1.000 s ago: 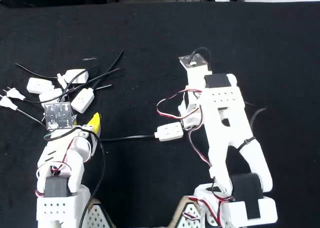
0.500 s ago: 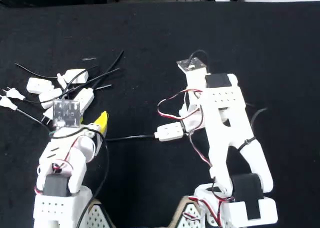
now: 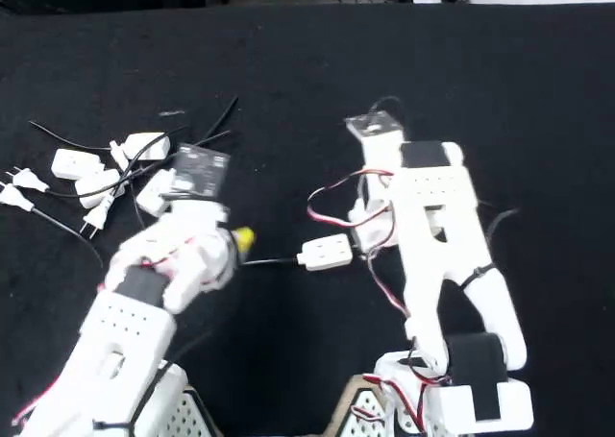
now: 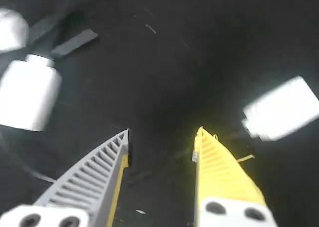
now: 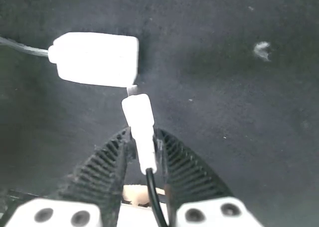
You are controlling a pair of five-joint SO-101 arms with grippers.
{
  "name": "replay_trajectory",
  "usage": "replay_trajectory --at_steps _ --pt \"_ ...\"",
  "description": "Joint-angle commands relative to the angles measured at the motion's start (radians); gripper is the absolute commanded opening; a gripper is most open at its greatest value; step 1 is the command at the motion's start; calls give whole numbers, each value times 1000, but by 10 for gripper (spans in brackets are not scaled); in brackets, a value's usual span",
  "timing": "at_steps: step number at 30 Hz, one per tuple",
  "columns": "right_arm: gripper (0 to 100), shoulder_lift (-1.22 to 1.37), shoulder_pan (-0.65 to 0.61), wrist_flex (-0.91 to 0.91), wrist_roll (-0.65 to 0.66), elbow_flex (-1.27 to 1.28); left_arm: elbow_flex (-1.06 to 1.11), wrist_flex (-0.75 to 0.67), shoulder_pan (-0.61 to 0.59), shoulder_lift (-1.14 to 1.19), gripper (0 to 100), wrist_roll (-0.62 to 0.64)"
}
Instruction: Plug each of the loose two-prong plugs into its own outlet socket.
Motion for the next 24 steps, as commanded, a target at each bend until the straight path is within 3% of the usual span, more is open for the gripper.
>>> replay_trajectory --at_steps 1,12,24 --pt "11 -4 100 9 77 -5 -70 -25 156 118 216 2" --pt "11 -5 311 0 256 84 67 -488 265 219 218 138" --pt "11 -5 365 0 316 94 -42 -681 300 529 214 140"
